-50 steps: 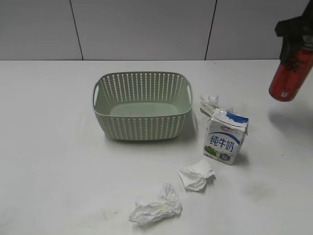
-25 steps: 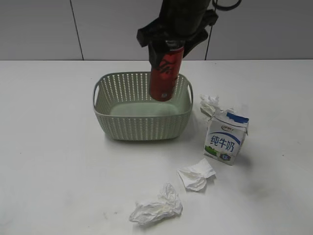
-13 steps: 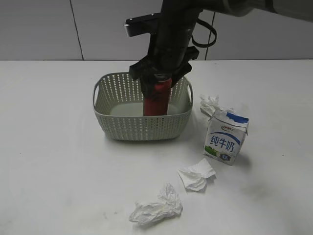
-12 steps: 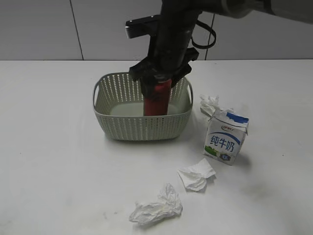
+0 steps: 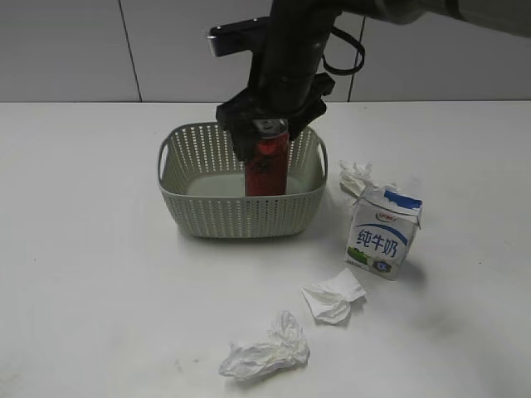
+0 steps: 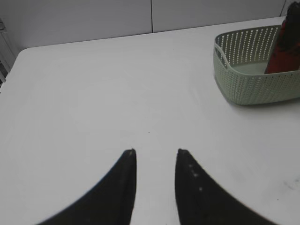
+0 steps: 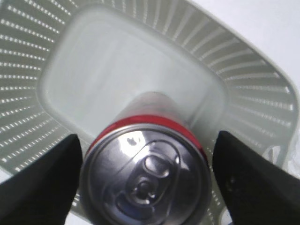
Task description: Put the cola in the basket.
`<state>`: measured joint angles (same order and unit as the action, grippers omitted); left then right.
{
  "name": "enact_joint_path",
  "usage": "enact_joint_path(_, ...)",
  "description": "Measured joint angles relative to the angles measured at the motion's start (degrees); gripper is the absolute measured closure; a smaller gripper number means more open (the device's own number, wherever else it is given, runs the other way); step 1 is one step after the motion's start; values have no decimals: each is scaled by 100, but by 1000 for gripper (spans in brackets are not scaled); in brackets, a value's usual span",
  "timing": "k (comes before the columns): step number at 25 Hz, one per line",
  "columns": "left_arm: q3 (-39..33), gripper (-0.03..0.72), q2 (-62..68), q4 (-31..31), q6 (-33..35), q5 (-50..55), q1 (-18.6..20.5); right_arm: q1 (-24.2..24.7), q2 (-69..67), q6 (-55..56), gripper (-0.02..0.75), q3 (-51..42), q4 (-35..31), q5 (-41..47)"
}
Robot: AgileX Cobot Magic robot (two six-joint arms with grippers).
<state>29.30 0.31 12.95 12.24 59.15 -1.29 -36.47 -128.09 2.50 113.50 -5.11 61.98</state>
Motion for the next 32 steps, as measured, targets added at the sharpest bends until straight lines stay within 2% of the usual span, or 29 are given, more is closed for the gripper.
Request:
enact_joint_path(8, 0, 459, 0, 0, 0, 0, 0, 14, -13, -13, 82, 1335, -26, 656)
enact_joint_path(12, 0, 459, 0, 0, 0, 0, 0, 276, 182, -7, 84, 1623, -46, 717)
enact_joint_path(14, 0, 459, 0, 0, 0, 0, 0, 598, 325, -7, 85, 1631, -35, 724)
enact_joint_path(23, 0, 459, 0, 0, 0, 0, 0, 2622, 1091, 0, 110, 1122, -107, 737)
enact_joint_path(29, 0, 459, 0, 0, 0, 0, 0, 3739, 1821, -6, 124, -30, -113, 735)
enact_joint_path(32, 0, 459, 0, 0, 0, 0, 0, 4076, 2242, -114, 127, -747, -107, 735)
